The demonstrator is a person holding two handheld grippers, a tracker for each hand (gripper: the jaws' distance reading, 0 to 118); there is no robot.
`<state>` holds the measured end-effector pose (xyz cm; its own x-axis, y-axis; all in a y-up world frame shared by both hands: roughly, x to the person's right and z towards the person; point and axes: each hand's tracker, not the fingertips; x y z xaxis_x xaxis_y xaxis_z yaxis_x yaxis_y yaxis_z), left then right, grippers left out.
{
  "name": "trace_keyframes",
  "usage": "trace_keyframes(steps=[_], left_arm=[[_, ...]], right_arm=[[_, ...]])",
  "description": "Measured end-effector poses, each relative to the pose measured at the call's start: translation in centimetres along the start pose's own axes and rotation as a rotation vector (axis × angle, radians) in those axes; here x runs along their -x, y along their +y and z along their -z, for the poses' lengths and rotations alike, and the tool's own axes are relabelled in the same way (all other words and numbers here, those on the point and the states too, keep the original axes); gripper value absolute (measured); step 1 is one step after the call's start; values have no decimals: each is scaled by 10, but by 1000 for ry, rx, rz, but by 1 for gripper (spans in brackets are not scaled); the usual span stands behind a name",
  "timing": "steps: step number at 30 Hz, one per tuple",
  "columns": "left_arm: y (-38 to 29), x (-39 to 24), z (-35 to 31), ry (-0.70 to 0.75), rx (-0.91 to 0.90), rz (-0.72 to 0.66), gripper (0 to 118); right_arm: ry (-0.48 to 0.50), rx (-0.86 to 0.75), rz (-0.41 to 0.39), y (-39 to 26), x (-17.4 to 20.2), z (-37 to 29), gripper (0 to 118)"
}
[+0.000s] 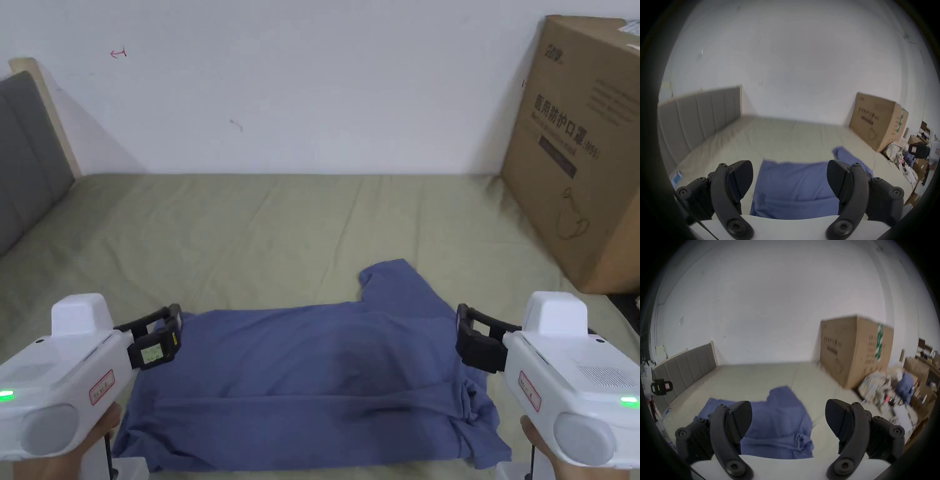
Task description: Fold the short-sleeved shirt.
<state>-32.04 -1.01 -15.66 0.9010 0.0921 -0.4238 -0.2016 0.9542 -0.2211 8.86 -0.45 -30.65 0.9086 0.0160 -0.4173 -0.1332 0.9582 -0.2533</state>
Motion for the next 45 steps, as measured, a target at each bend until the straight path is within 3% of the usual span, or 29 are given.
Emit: trace_keyframes(steps=[4, 7, 8, 10, 12, 13, 14, 15, 22, 31, 33, 34, 38, 39, 45], left_arm=[[9, -25, -38, 41, -141, 101, 93], [6, -35, -57, 68, -200, 127, 83], [4, -37, -62, 64, -210, 128, 67], [0, -38, -71, 59, -210, 125, 15], [-3, -35, -74, 8, -197, 120, 0], [-4, -35, -76, -24, -165, 111, 0], [-5, -35, -77, -33, -160, 104, 0], [-6, -32, -75, -35, -148, 90, 0], [-12, -16, -64, -21, -81, 76, 0], [-50, 38, 6, 20, 252, -8, 0], [-65, 52, 27, 43, 324, -39, 8], [-72, 58, 39, 52, 386, -50, 17], [-107, 78, 79, 104, 635, -93, 105], [-117, 80, 85, 127, 685, -102, 109], [-156, 90, 106, 167, 743, -119, 104]], right_arm=[[-65, -128, -39, 13, 11, -44, 92], [-102, -174, -81, 14, 15, -65, 79], [-108, -178, -77, 13, 16, -71, 67], [-111, -193, -76, 12, 15, -77, 30], [-113, -206, -94, 10, 17, -82, 13], [-110, -205, -102, 9, 17, -81, 3], [-111, -209, -107, 8, 17, -82, 0], [-68, -195, -99, 9, 16, -82, 0], [-73, -192, -65, 9, 16, -77, 0], [-80, -154, -60, 4, 8, -55, 0], [-83, -136, -64, 0, 7, -49, 0], [-84, -128, -63, -1, 6, -46, 0], [-94, -88, -70, -11, 3, -32, 0], [-94, -75, -71, -14, 2, -28, 0], [-114, 0, -57, -31, -4, -11, 0]])
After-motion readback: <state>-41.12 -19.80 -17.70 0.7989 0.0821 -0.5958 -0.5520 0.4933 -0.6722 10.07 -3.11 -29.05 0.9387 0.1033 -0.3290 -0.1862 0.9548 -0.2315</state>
